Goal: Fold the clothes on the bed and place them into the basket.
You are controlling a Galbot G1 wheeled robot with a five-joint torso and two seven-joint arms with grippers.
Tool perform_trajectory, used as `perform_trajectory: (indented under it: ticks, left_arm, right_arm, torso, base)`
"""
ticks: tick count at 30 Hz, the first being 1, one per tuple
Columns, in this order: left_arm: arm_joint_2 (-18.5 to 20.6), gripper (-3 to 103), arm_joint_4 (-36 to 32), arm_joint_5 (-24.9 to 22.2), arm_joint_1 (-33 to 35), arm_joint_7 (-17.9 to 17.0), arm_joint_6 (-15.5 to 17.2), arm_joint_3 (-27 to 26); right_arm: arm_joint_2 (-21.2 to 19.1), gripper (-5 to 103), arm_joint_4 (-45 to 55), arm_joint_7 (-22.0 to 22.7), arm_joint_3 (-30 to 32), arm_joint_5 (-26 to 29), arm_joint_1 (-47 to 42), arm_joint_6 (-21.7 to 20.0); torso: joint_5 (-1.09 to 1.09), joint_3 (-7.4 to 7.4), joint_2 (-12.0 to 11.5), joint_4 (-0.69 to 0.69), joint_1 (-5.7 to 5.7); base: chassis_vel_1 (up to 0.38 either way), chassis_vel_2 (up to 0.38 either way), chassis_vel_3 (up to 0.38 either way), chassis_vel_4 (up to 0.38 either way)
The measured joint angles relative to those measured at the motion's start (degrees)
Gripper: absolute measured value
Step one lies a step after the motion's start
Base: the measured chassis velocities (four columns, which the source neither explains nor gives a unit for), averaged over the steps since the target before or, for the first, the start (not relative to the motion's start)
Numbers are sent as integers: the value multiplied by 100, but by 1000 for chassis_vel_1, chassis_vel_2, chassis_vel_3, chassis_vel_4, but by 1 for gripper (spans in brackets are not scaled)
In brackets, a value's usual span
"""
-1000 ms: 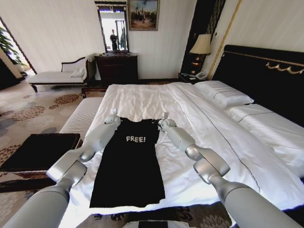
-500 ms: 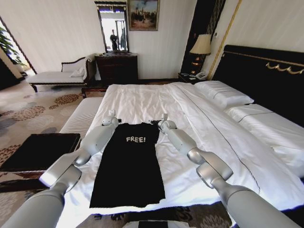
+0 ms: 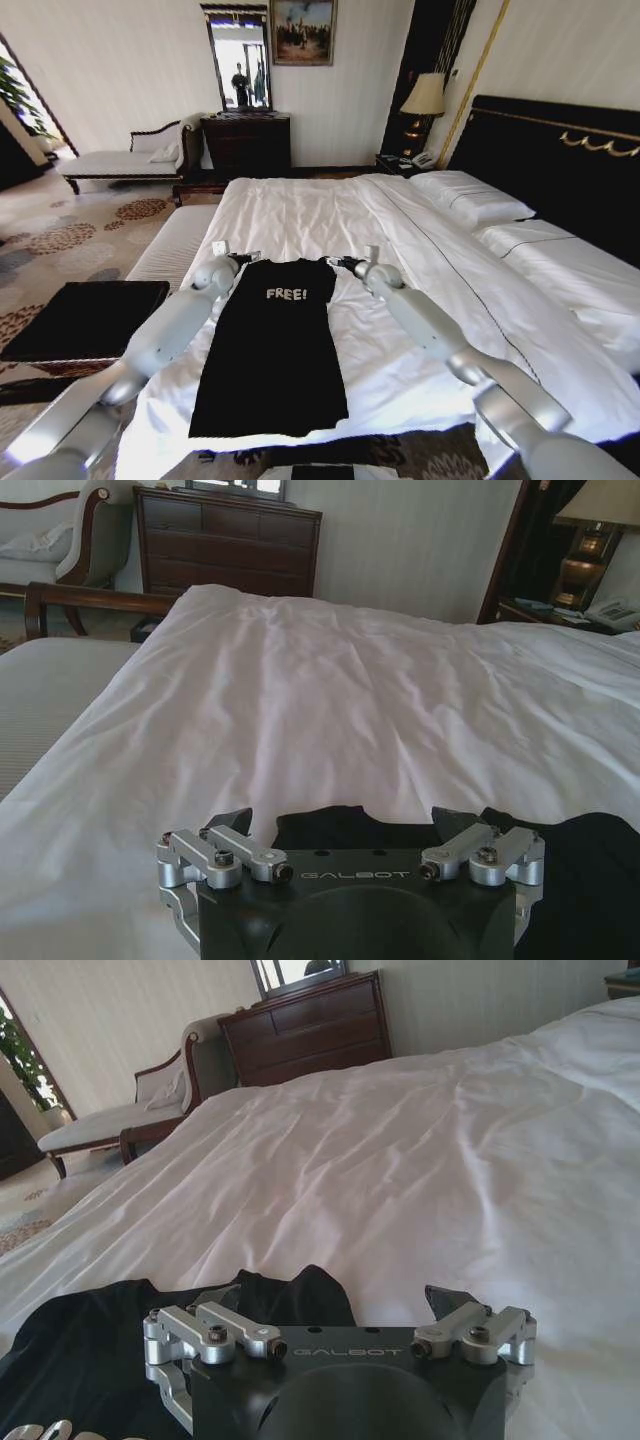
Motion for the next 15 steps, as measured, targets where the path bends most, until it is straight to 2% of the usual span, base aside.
perform_trajectory:
  ticks: [3,4,7,8,9,10,11,14,15]
  left_arm:
    - [330,100,-717,150,872,73,-200,-459]
    - [330,100,-717,150,872,73,-200,-459]
    - [538,103,-1314,327,1476,127,-339,-691]
    - [584,98,-1535,435,1666,161,-379,-708]
    - [586,98,-1656,505,1759,203,-406,-696]
    - [586,98,-1656,505,1759,203,-406,-696]
    - [585,98,-1777,546,1886,237,-437,-723]
    - [556,98,-2150,612,2402,268,-507,-1011]
    - [556,98,-2150,612,2402,268,-507,-1011]
  right_arm:
    - [-316,100,750,-17,552,5,-707,-17]
    - [-316,100,750,-17,552,5,-707,-17]
    - [-523,100,1433,-103,1112,4,-1453,-17]
    - [-619,100,1864,-136,1553,10,-2010,-21]
    - [-680,100,2182,-160,1933,9,-2423,-22]
    - [-680,100,2182,-160,1933,9,-2423,-22]
    - [-718,100,2443,-194,2249,-3,-2788,-22]
    - [-745,100,2907,-318,2902,-88,-3620,-16]
    - [-745,100,2907,-318,2902,-88,-3620,-16]
  torso:
    - [-1,0,0,5,0]
    - [-1,0,0,5,0]
    - [-2,0,0,10,0]
    - [3,0,0,11,-1]
    - [0,0,0,1,-1]
    - [0,0,0,1,-1]
    - [-3,-1,1,-5,-1]
    - [0,0,1,-3,0]
    - [0,0,1,-3,0]
  base:
    - [0,0,0,0]
    - [0,0,0,0]
    - [0,0,0,0]
    - [0,0,0,0]
    - [0,0,0,0]
    - [0,0,0,0]
    - [0,0,0,0]
    - [0,0,0,0]
    - [0,0,0,0]
